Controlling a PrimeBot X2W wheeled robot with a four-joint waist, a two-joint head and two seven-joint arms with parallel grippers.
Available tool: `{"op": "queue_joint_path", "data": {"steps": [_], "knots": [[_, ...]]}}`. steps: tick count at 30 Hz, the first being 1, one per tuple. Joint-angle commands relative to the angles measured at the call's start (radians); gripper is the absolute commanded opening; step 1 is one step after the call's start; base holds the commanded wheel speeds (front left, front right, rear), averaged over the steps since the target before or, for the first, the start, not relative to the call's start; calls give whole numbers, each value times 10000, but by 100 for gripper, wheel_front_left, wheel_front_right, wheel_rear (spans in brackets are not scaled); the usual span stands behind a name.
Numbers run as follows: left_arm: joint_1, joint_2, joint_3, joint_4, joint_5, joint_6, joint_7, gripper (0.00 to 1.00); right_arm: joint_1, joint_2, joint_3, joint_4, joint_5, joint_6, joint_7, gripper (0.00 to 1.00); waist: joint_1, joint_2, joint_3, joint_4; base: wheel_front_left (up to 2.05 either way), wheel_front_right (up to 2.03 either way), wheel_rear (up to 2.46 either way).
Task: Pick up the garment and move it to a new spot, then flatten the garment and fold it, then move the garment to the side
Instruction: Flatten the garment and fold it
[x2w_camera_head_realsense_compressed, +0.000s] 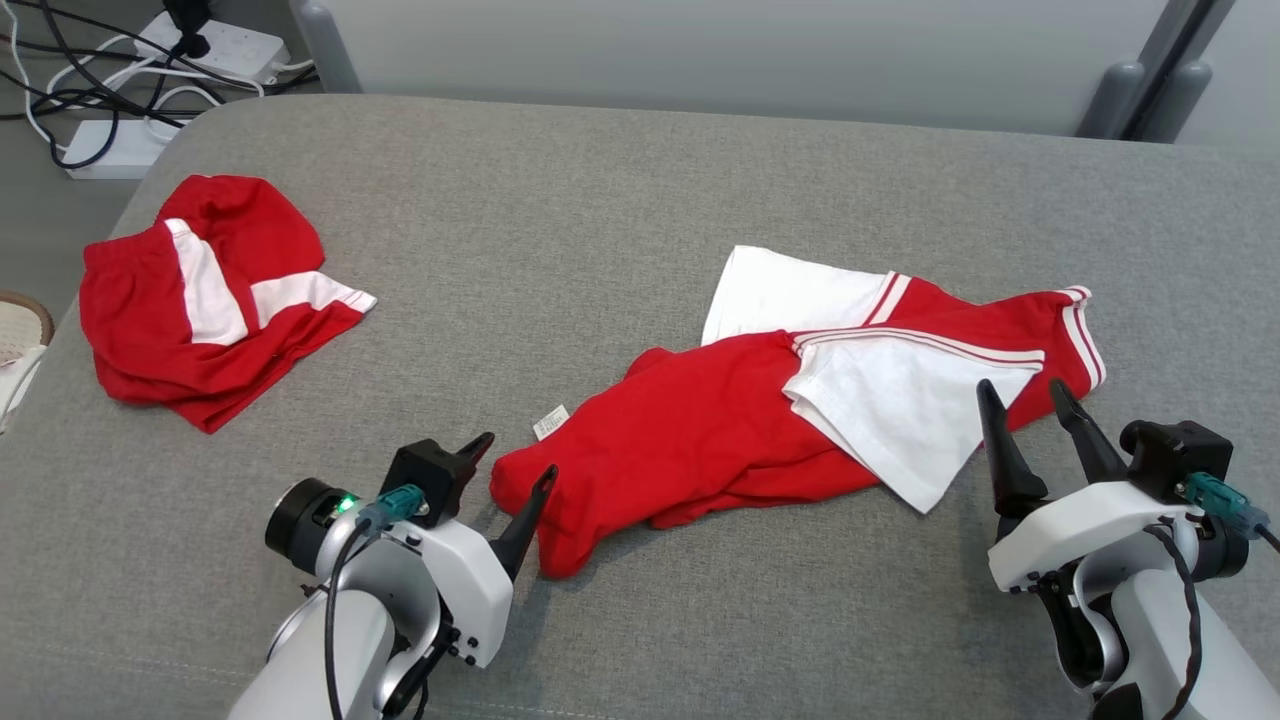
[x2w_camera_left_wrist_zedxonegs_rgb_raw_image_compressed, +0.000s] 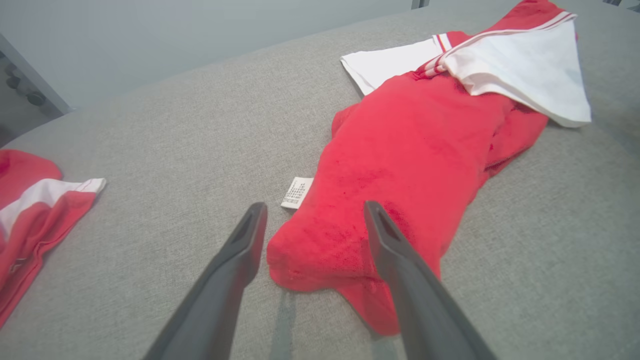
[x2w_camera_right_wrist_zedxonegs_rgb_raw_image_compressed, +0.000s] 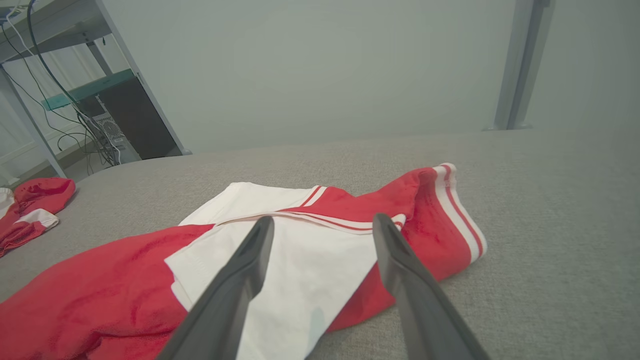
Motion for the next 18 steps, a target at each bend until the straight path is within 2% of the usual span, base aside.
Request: {"op": "queue_joint_path", "data": {"steps": [1, 8, 18], "knots": [[-534, 210, 466, -235, -145, 85, -17, 100, -234, -31, 243, -194, 81, -2, -107, 100, 0, 0, 67, -105, 0, 0, 0], [-993, 376, 808, 826, -810, -125, -158, 100, -381, -130, 451, -202, 111, -2, -107, 100, 0, 0, 304, -463, 0, 0, 0], [-1738, 407, 271, 2804, -1221, -330, -848, 100, -629, -184, 644, -315, 92, -2, -107, 100, 0, 0, 772, -756, 0, 0, 0]]}}
